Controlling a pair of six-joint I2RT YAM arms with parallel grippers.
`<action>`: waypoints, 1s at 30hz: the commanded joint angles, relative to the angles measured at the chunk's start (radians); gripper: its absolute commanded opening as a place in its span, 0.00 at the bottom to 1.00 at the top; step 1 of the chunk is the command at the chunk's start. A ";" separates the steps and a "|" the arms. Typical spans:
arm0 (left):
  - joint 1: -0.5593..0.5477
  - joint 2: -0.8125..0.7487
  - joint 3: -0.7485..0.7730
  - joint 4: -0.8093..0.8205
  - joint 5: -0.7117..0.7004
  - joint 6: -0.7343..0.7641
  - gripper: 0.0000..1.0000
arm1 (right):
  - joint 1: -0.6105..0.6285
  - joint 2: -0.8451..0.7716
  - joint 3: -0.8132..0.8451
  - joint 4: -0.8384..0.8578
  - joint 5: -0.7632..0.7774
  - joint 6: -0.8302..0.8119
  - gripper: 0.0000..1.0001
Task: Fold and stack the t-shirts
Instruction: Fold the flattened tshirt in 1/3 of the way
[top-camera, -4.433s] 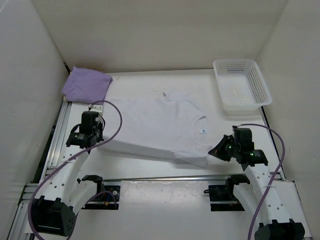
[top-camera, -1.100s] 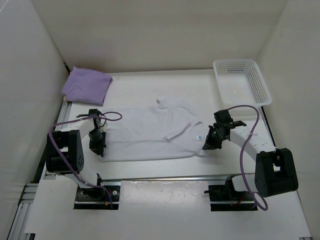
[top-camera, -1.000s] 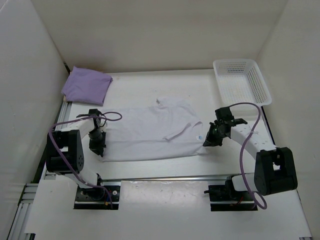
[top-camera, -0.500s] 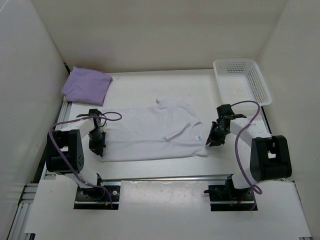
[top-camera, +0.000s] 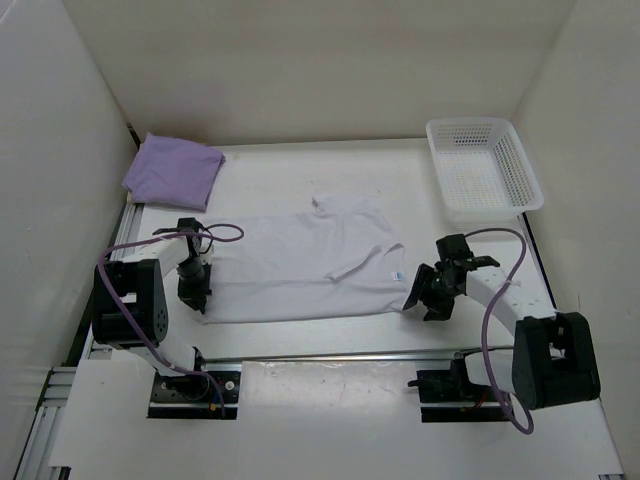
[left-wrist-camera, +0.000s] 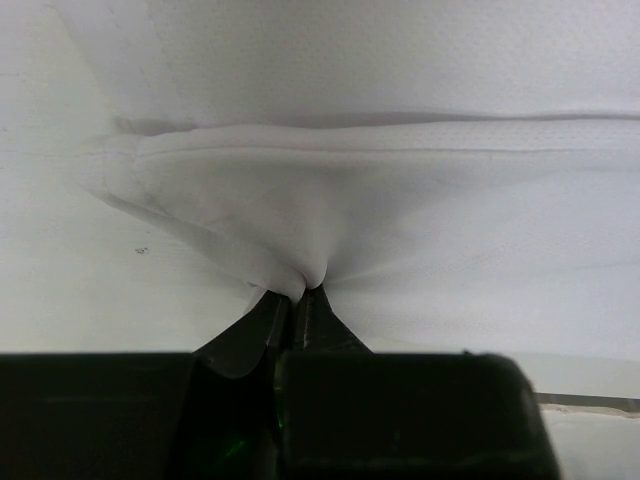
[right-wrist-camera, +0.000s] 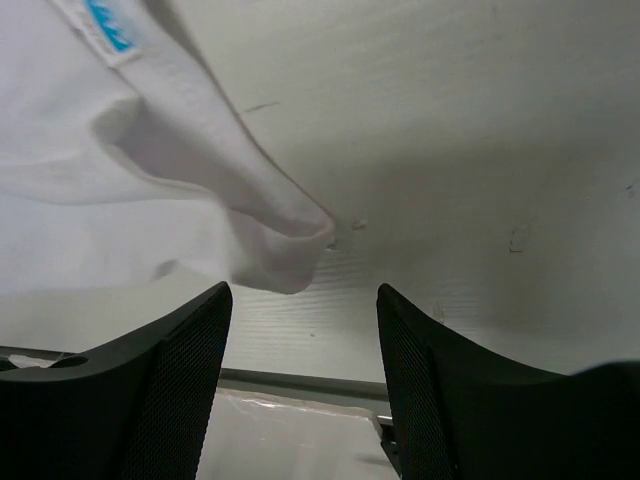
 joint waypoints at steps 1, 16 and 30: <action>0.003 0.035 -0.026 0.092 -0.040 0.007 0.10 | 0.010 0.041 -0.011 0.078 -0.045 0.034 0.65; 0.003 -0.002 -0.075 0.081 -0.083 0.007 0.10 | 0.010 0.067 -0.031 0.100 0.010 0.107 0.00; 0.003 -0.155 0.035 -0.029 -0.318 0.007 0.77 | 0.010 -0.034 -0.137 -0.007 -0.028 0.104 0.00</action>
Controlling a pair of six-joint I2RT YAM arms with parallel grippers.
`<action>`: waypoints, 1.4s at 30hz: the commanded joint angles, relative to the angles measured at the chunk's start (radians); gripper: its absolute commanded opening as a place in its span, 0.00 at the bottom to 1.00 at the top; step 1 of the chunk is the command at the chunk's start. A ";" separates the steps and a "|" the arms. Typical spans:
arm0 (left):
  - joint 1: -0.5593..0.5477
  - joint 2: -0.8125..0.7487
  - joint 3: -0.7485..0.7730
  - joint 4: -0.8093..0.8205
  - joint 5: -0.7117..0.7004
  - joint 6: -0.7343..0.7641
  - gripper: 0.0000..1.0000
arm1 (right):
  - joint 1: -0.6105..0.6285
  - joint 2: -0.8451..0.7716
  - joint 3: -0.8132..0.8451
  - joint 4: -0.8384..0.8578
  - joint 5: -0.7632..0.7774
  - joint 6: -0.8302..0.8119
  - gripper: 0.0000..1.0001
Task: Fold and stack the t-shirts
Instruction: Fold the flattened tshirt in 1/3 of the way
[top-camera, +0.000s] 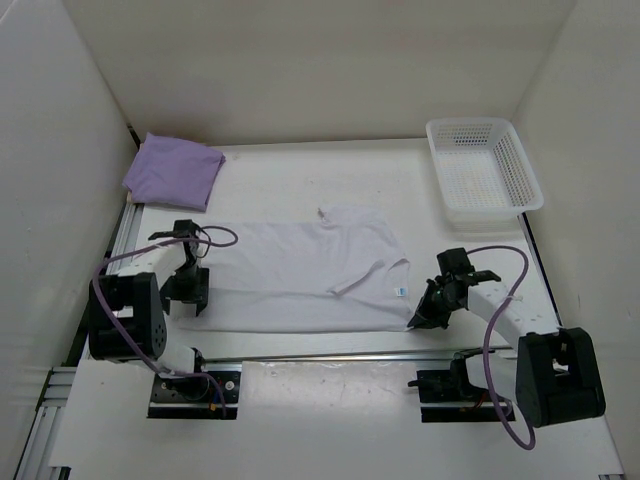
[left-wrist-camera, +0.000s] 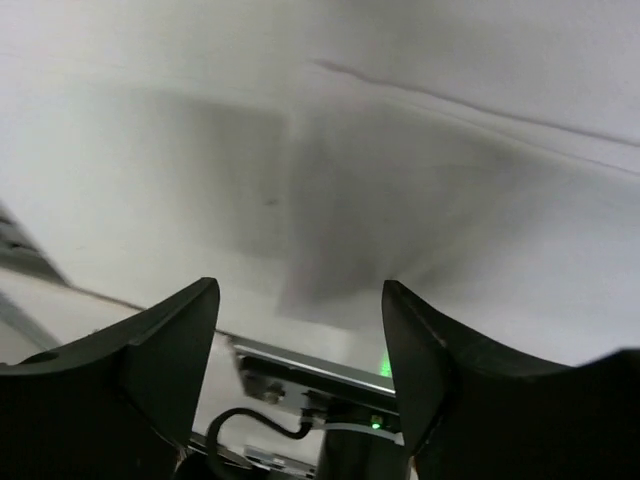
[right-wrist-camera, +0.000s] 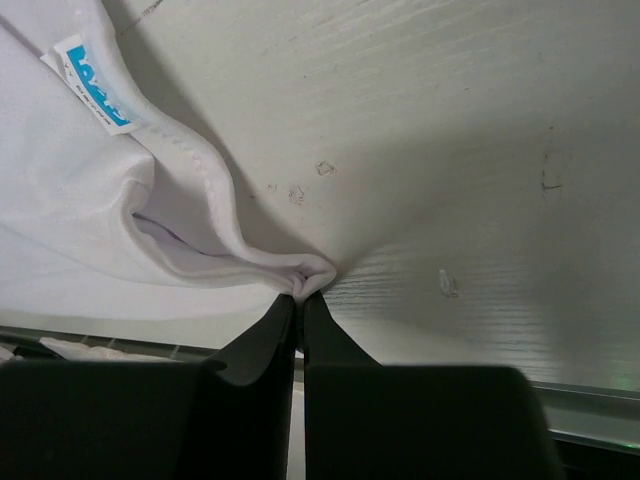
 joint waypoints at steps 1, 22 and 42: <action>-0.006 -0.083 0.103 -0.014 -0.128 -0.001 0.80 | -0.001 0.043 -0.007 -0.026 0.027 -0.026 0.00; -0.974 0.384 0.718 0.130 0.258 -0.001 0.78 | -0.001 0.096 0.025 -0.006 0.040 -0.028 0.00; -0.962 0.548 0.740 0.202 0.007 -0.001 0.58 | -0.001 0.078 -0.004 -0.006 0.040 -0.028 0.00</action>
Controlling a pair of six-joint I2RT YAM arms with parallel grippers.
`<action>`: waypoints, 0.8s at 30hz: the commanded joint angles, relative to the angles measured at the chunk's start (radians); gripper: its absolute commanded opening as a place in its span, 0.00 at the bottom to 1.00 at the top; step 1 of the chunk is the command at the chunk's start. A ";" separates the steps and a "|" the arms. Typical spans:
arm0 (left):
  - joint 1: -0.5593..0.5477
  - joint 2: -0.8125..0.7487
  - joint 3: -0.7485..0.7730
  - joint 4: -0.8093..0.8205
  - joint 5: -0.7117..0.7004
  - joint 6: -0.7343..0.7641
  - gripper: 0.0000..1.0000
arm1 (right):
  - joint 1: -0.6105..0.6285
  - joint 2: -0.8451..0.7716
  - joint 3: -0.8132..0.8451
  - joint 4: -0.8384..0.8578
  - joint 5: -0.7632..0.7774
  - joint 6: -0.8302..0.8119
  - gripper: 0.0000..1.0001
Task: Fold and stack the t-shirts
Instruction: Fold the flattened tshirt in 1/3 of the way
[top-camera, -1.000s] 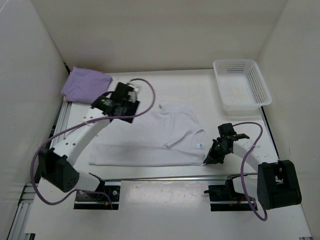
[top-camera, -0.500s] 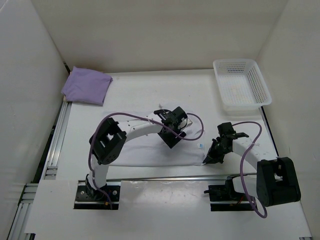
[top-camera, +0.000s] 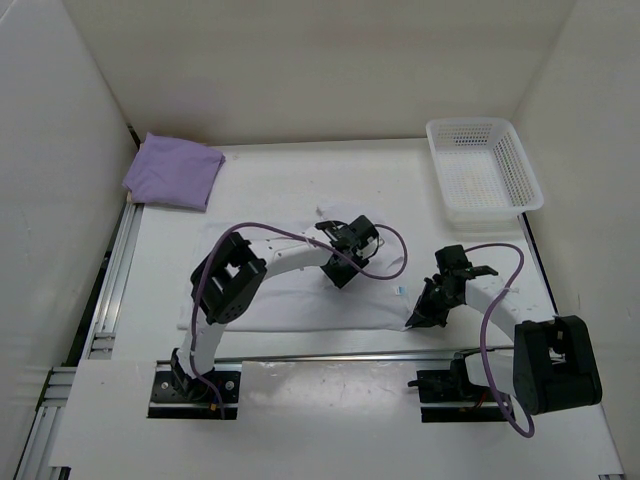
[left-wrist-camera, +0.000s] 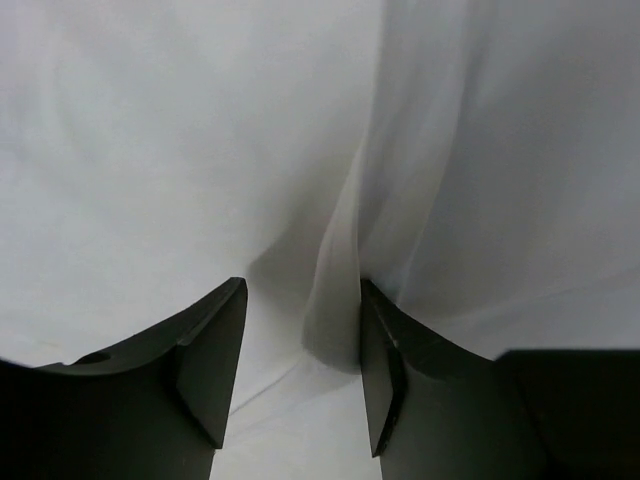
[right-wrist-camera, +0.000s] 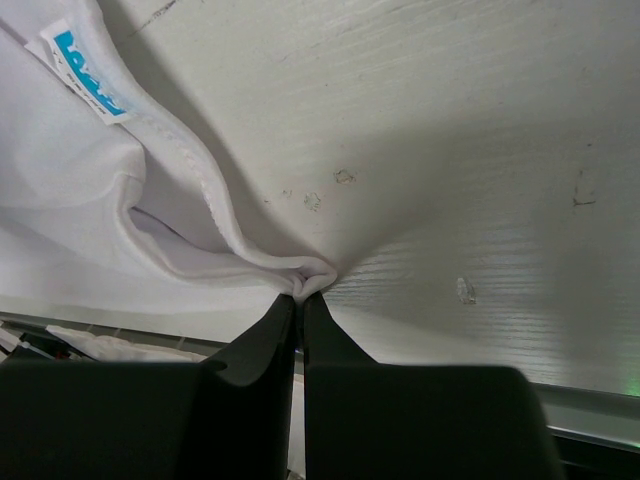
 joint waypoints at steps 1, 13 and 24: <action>0.031 -0.024 0.014 0.018 -0.125 -0.001 0.59 | 0.000 0.009 -0.033 -0.007 0.074 -0.017 0.00; 0.102 -0.076 0.014 0.018 -0.196 -0.001 0.72 | 0.000 0.018 -0.033 -0.007 0.074 -0.026 0.00; 0.172 -0.200 0.014 0.009 0.020 -0.001 0.93 | 0.000 0.038 -0.033 -0.007 0.074 -0.035 0.00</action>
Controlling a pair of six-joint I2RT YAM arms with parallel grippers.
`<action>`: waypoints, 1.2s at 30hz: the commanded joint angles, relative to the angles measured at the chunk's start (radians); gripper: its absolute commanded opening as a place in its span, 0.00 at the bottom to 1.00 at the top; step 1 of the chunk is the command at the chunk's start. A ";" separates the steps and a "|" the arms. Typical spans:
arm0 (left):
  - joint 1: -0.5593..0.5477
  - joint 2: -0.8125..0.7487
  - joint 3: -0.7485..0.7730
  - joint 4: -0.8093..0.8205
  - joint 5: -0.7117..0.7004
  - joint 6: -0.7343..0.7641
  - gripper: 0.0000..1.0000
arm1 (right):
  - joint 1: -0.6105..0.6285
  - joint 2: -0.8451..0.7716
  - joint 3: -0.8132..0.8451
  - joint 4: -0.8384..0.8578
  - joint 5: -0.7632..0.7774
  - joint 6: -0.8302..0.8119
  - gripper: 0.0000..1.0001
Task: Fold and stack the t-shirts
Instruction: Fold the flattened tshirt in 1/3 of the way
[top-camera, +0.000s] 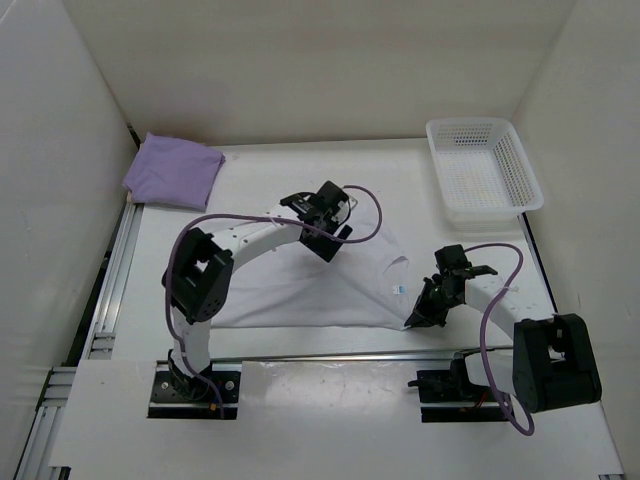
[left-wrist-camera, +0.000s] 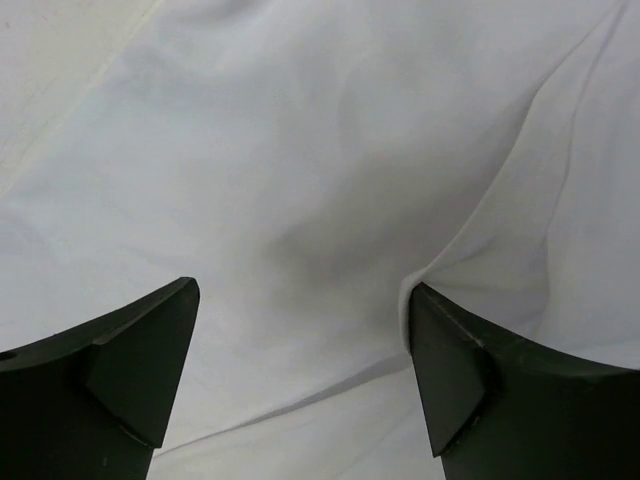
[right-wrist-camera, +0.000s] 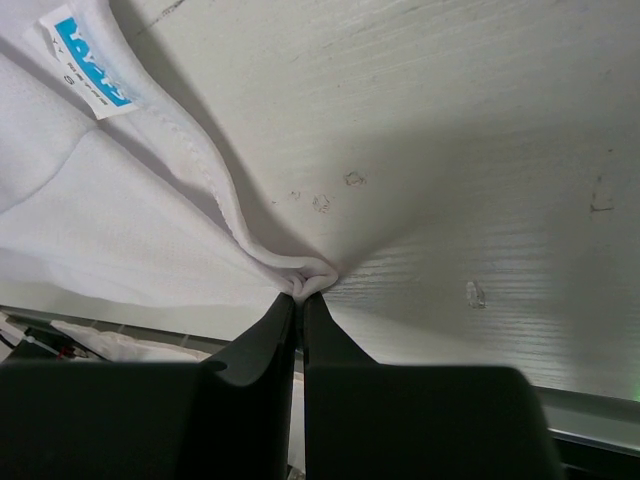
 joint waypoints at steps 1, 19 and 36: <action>0.007 -0.081 0.014 0.001 0.085 0.000 0.95 | 0.000 0.029 -0.033 -0.015 0.089 -0.034 0.00; 0.098 -0.011 0.054 -0.106 0.416 0.000 0.99 | 0.000 0.063 -0.024 -0.024 0.089 -0.043 0.01; 0.243 -0.097 0.091 -0.094 0.351 0.000 0.99 | 0.000 0.057 0.014 -0.047 0.104 -0.043 0.48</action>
